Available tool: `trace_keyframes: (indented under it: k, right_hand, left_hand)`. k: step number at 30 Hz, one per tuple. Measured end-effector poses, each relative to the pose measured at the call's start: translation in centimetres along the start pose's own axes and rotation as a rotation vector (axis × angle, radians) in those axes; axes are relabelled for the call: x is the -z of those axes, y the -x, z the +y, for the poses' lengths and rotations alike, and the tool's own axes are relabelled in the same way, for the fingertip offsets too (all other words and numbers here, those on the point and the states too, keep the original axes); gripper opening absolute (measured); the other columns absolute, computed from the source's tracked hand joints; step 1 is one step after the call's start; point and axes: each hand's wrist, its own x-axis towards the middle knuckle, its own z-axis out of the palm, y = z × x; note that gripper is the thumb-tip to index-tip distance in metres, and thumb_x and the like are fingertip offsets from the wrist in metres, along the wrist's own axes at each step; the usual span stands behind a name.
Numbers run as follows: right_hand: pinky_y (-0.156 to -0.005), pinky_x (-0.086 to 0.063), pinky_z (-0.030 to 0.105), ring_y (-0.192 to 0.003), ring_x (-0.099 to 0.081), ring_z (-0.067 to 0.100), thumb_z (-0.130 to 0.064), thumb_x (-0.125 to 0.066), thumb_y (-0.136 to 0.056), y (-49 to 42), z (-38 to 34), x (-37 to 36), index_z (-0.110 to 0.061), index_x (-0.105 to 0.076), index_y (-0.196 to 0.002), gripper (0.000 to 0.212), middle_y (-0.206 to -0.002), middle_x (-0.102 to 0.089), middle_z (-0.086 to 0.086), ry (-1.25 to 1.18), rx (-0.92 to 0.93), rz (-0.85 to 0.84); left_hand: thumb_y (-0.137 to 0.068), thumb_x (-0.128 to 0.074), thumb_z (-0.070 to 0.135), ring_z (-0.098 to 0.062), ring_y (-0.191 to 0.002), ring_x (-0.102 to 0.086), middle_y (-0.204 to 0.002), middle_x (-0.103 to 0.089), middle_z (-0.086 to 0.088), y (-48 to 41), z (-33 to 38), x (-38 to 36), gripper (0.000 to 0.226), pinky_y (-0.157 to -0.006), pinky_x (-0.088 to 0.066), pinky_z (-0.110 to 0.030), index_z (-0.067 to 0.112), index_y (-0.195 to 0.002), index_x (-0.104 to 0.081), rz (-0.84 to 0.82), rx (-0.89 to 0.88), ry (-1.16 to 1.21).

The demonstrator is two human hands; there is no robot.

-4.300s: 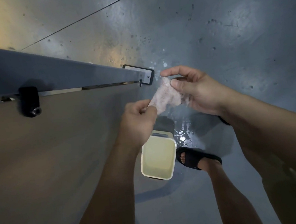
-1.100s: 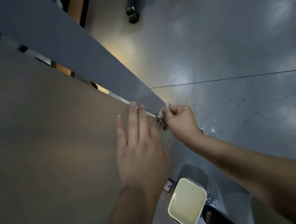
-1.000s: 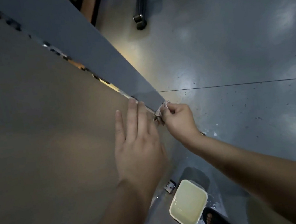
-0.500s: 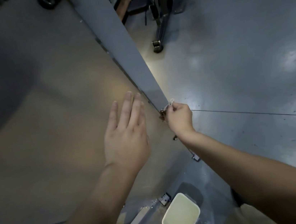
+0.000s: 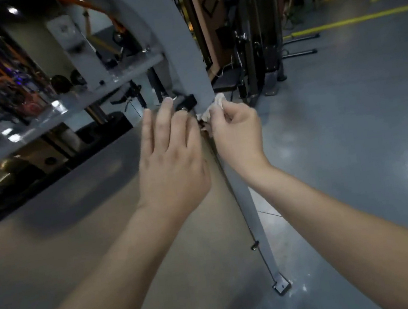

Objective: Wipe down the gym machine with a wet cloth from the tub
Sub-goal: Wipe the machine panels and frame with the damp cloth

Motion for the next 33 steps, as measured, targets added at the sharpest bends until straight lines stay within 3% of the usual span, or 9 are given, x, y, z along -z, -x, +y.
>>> trace_keyframes:
  k: [3, 5, 9, 14, 17, 21, 25, 29, 33]
  right_hand:
    - [-0.069, -0.042, 0.030, -0.073, -0.051, 0.011, -0.022, -0.048, -0.106, -1.4, -0.9, 0.3, -0.010, -0.064, -0.080, 0.033, -0.068, -0.056, 0.000, 0.107, 0.202, -0.021]
    - [-0.071, -0.042, 0.018, -0.075, -0.047, 0.002, -0.012, -0.052, -0.106, 0.0, 0.2, 0.9, -0.009, -0.070, -0.111, 0.019, -0.077, -0.046, -0.010, 0.135, 0.318, -0.043]
    - [-0.075, -0.039, 0.007, -0.076, -0.035, 0.004, -0.003, -0.055, -0.103, 2.6, 2.5, 1.1, 0.006, -0.053, -0.143, 0.041, -0.088, -0.040, 0.000, 0.254, 0.473, -0.086]
    - [-0.060, -0.049, 0.031, -0.073, -0.039, 0.010, -0.015, -0.047, -0.105, -1.7, -1.7, 0.1, 0.004, -0.063, -0.127, 0.033, -0.090, -0.040, -0.001, 0.387, 0.598, -0.070]
    - [-0.065, -0.043, 0.024, -0.076, -0.039, 0.010, -0.007, -0.052, -0.102, -2.3, -1.3, 1.1, 0.007, -0.058, -0.136, 0.038, -0.093, -0.044, 0.005, 0.406, 0.695, -0.146]
    - [-0.066, -0.053, 0.043, -0.076, -0.053, 0.031, -0.003, -0.052, -0.100, -2.4, -0.2, 1.8, 0.009, -0.053, -0.141, 0.043, -0.092, -0.052, 0.019, 0.435, 0.744, -0.170]
    - [-0.061, -0.040, 0.029, -0.072, -0.042, 0.022, -0.001, -0.054, -0.099, -5.3, -4.3, 0.7, 0.013, -0.057, -0.133, 0.037, -0.088, -0.049, 0.019, 0.411, 0.875, -0.079]
    - [-0.060, -0.042, 0.034, -0.072, -0.046, 0.029, 0.001, -0.051, -0.101, -6.8, -3.9, 1.0, 0.010, -0.056, -0.138, 0.038, -0.087, -0.050, 0.019, 0.449, 0.977, -0.120]
    - [-0.075, -0.050, 0.049, -0.083, -0.051, 0.024, -0.044, -0.029, -0.113, -3.0, 2.2, 3.7, -0.006, -0.066, -0.122, 0.054, -0.095, -0.054, 0.008, 0.530, 0.702, -0.323]
  left_hand:
    - [-0.085, -0.045, 0.018, -0.040, -0.145, -0.032, -0.146, -0.045, -0.022, -1.3, -0.8, 1.2, 0.056, -0.124, -0.018, -0.055, -0.001, -0.138, -0.051, 0.113, 0.022, 0.064]
    - [-0.085, -0.043, 0.018, -0.041, -0.140, -0.036, -0.144, -0.046, -0.023, -1.6, -1.1, 1.4, 0.059, -0.121, -0.025, -0.053, -0.003, -0.140, -0.048, 0.113, 0.066, 0.075]
    - [-0.083, -0.047, 0.019, -0.041, -0.122, -0.046, -0.133, -0.051, -0.023, -1.1, -1.7, 0.5, 0.066, -0.109, -0.039, -0.048, -0.006, -0.144, -0.045, 0.064, 0.143, 0.113]
    - [-0.077, -0.053, 0.021, -0.034, -0.111, -0.046, -0.126, -0.054, -0.018, -1.1, -1.7, 0.2, 0.072, -0.103, -0.041, -0.043, -0.006, -0.144, -0.046, 0.076, 0.162, 0.167]
    - [-0.076, -0.049, 0.025, -0.035, -0.113, -0.047, -0.126, -0.055, -0.019, -1.2, -1.4, 0.3, 0.074, -0.104, -0.043, -0.044, -0.007, -0.143, -0.048, 0.084, 0.191, 0.183]
    - [-0.075, -0.048, 0.028, -0.035, -0.113, -0.049, -0.124, -0.056, -0.018, -1.4, -0.9, 0.4, 0.075, -0.105, -0.042, -0.044, -0.007, -0.141, -0.050, 0.083, 0.233, 0.214]
    - [-0.073, -0.050, 0.027, -0.033, -0.107, -0.050, -0.117, -0.057, -0.014, -1.6, -0.8, 0.6, 0.072, -0.100, -0.045, -0.044, -0.005, -0.137, -0.054, 0.077, 0.257, 0.245]
    - [-0.073, -0.047, 0.026, -0.032, -0.104, -0.048, -0.113, -0.057, -0.013, -1.8, -0.5, 0.7, 0.070, -0.099, -0.045, -0.042, -0.005, -0.135, -0.056, 0.106, 0.282, 0.250]
    - [-0.074, -0.046, 0.029, -0.034, -0.110, -0.049, -0.121, -0.058, -0.016, -1.6, -0.1, 0.4, 0.074, -0.105, -0.043, -0.043, -0.006, -0.139, -0.053, 0.120, 0.310, 0.222]
